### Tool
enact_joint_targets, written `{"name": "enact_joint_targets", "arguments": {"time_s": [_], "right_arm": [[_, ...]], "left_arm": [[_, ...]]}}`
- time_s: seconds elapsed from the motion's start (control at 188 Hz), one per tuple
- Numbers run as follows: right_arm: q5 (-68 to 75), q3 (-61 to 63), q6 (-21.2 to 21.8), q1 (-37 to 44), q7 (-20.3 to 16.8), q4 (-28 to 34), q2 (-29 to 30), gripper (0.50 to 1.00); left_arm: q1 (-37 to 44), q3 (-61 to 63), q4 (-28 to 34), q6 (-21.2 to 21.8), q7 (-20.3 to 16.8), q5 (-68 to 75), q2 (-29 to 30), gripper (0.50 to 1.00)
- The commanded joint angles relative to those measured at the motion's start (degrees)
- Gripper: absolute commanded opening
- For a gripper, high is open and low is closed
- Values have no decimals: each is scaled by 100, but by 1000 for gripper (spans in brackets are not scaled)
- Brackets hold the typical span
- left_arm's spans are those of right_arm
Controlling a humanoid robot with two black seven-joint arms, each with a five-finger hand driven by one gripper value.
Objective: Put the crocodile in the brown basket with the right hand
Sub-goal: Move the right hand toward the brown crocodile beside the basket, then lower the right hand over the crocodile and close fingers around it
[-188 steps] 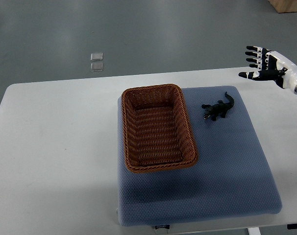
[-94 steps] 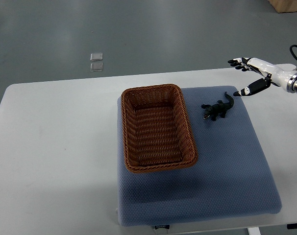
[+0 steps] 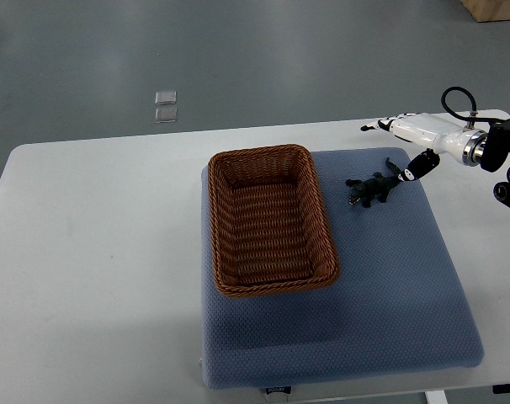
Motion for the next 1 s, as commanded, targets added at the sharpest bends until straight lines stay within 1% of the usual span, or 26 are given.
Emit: {"name": "enact_joint_targets", "arguments": {"time_s": [0.0,0.075,0.261,0.629,0.725,0.842,0.996], "right_arm": [[-167,-352,-183,109,60,-2,5,926],[-281,-528,-254,170,130,-28,5,926],[-396,-853,-271,276,262,-55,14,924],[-607,-1117,-280,337,262,-319,260,913],[-677,-1126,-342,337,262,-406,313,911],[-791,-1126,-359,337,262,-486,357,901],[-826,-1284,-368,355,262,-556,383,860]], "left_arm": [[1,0,0,0,0,0,0,1000],[1,0,0,0,0,0,0,1000],[1,0,0,0,0,0,0,1000],[1,0,0,0,0,0,0,1000],[-8,0,0,0,0,0,0,1000],[1,0,0,0,0,0,0,1000],[1,0,0,0,0,0,0,1000]]}}
